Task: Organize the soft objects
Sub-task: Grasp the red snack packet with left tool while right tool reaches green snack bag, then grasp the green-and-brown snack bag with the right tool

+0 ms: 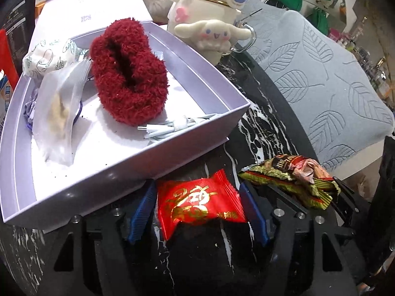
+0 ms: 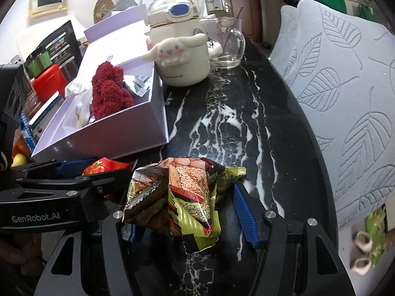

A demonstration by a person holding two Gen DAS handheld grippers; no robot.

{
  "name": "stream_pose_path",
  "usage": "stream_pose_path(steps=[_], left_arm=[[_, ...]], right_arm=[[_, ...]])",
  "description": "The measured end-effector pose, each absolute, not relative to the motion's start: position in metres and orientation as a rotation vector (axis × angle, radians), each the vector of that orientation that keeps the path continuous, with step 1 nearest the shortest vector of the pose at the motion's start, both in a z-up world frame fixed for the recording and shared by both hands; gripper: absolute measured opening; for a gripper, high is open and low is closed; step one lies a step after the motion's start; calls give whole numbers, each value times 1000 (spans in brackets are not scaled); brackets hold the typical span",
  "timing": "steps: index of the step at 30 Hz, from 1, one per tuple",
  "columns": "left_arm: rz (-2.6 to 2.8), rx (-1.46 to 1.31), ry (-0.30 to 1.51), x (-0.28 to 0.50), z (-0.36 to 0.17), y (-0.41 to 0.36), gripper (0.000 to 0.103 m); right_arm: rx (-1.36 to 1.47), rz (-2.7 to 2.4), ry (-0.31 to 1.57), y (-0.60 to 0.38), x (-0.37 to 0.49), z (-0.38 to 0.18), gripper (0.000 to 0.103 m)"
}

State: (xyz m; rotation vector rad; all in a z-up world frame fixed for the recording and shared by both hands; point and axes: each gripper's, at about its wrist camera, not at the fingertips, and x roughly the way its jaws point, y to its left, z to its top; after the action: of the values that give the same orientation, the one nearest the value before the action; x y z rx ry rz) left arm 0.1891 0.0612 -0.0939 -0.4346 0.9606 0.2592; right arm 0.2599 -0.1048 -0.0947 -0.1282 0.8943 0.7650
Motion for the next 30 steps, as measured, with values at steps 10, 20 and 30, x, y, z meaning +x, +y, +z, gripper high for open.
stream_pose_path(steps=[10, 20, 30], left_arm=[[187, -487, 937, 153, -92, 60, 48], [114, -431, 957, 106, -90, 43, 48], [14, -378, 958, 67, -89, 35, 88]], right_arm=[[-127, 795, 895, -107, 235, -94, 50], [-130, 738, 905, -124, 190, -92, 47], [-106, 670, 919, -135, 151, -91, 47]])
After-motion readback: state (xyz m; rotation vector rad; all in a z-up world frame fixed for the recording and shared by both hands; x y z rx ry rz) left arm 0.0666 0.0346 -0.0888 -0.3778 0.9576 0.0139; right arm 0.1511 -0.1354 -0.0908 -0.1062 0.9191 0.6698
